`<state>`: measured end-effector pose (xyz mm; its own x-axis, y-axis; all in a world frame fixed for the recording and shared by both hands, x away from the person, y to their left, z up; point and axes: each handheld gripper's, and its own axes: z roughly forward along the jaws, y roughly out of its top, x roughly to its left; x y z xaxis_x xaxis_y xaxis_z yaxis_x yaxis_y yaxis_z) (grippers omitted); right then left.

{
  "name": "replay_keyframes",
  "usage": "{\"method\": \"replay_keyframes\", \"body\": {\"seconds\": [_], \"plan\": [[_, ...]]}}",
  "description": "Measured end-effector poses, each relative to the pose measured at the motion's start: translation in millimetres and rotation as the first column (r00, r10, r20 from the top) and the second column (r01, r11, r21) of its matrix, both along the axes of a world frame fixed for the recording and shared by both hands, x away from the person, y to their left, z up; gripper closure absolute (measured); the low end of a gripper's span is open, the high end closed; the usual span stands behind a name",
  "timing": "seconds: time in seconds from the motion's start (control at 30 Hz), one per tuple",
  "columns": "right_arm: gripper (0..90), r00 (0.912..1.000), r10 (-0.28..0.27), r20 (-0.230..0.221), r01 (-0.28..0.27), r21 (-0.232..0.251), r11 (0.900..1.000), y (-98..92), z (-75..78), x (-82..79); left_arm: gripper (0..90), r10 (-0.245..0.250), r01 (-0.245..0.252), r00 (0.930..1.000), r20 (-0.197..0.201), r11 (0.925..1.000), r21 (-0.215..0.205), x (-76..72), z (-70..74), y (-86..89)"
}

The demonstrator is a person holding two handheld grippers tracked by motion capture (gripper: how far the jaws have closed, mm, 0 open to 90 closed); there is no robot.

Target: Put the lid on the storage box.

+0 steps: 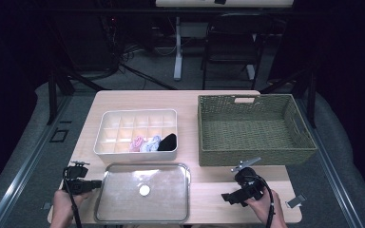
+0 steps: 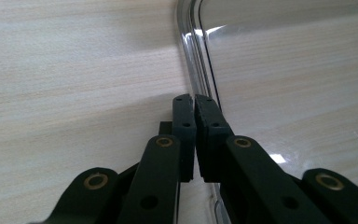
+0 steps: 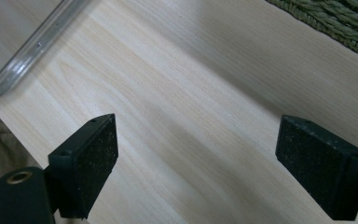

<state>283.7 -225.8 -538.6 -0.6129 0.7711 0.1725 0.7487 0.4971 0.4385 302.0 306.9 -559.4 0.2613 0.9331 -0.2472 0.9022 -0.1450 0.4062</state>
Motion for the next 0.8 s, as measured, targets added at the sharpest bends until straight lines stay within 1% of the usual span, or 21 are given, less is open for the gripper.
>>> {"method": "replay_keyframes", "body": {"seconds": [0.03, 0.07, 0.1, 0.23, 0.27, 0.33, 0.37, 0.43, 0.5, 0.57, 0.6, 0.63, 0.67, 0.7, 0.73, 0.8], "plan": [[12.4, 1.0000, 0.000, -0.001, 0.000, -0.001, 1.000, -0.2, 0.4, 0.1, 87.3, -0.005, 0.005, 1.0000, -0.002, 1.0000, 0.000, -0.1, 0.0, -0.7], [12.4, 1.0000, -0.002, -0.003, 0.002, 0.022, 1.000, 0.1, 0.2, 0.0, 87.3, -0.009, 0.009, 0.9999, -0.007, 0.9999, -0.009, -0.1, 0.1, -1.2], [12.5, 1.0000, 0.000, -0.004, 0.000, 0.022, 1.000, -0.2, 0.6, 0.2, 87.1, -0.013, 0.013, 0.9999, -0.009, 0.9998, -0.012, -0.1, 0.1, -2.0], [12.9, 0.9996, -0.009, -0.025, 0.010, 0.054, 0.999, 0.7, 0.3, 0.6, 86.8, -0.030, 0.030, 0.9995, -0.011, 0.9994, -0.017, -0.1, 0.0, -5.8], [13.0, 0.9996, -0.001, -0.030, 0.003, 0.055, 0.998, 0.8, 0.1, 1.2, 86.8, -0.032, 0.032, 0.9994, -0.012, 0.9993, -0.019, -0.1, -0.1, -6.6], [13.6, 0.9993, -0.015, -0.033, 0.018, 0.089, 0.996, 2.8, -1.9, 1.3, 86.6, -0.037, 0.037, 0.9992, -0.013, 0.9990, -0.026, 0.0, -0.3, -8.2], [13.7, 0.9990, -0.002, -0.045, 0.005, 0.080, 0.997, 3.1, -1.1, 2.2, 86.5, -0.037, 0.036, 0.9992, -0.016, 0.9988, -0.034, 0.2, -0.5, -8.8], [14.0, 0.9987, 0.001, -0.052, 0.003, 0.087, 0.996, 6.0, -1.9, 2.5, 86.4, -0.038, 0.037, 0.9991, -0.018, 0.9979, -0.053, 0.6, -1.2, -9.5], [14.1, 0.9984, 0.005, -0.057, 0.001, 0.102, 0.995, 8.8, -2.8, 2.8, 86.4, -0.038, 0.037, 0.9991, -0.018, 0.9979, -0.053, 0.6, -1.3, -10.3], [14.4, 0.9981, 0.007, -0.061, -0.001, 0.107, 0.994, 11.9, -3.5, 3.1, 86.4, -0.050, 0.049, 0.9985, -0.022, 0.9974, -0.053, 0.4, -1.2, -12.8], [14.5, 0.9975, 0.016, -0.068, -0.009, 0.106, 0.994, 13.0, -3.4, 3.6, 86.5, -0.048, 0.046, 0.9985, -0.028, 0.9970, -0.063, 0.0, -1.0, -14.2], [14.6, 0.9977, 0.015, -0.067, -0.006, 0.119, 0.993, 15.2, -4.7, 3.7, 86.4, -0.052, 0.050, 0.9983, -0.026, 0.9970, -0.060, 0.1, -1.1, -14.9], [15.1, 0.9973, 0.019, -0.071, -0.010, 0.117, 0.993, 16.7, -4.7, 3.8, 86.3, -0.053, 0.051, 0.9981, -0.031, 0.9967, -0.062, 0.1, -0.9, -15.7], [15.4, 0.9975, 0.019, -0.068, -0.010, 0.126, 0.992, 18.7, -5.5, 3.8, 86.3, -0.054, 0.051, 0.9981, -0.031, 0.9967, -0.064, 0.1, -0.9, -16.1], [15.6, 0.9968, 0.022, -0.077, -0.012, 0.134, 0.991, 20.4, -5.6, 3.9, 86.3, -0.061, 0.059, 0.9976, -0.033, 0.9963, -0.063, 0.3, -1.0, -15.7], [16.4, 0.9964, 0.017, -0.083, -0.004, 0.158, 0.988, 24.5, -6.7, 4.0, 86.2, -0.054, 0.051, 0.9980, -0.032, 0.9958, -0.076, 0.0, -1.5, -17.3]]}}
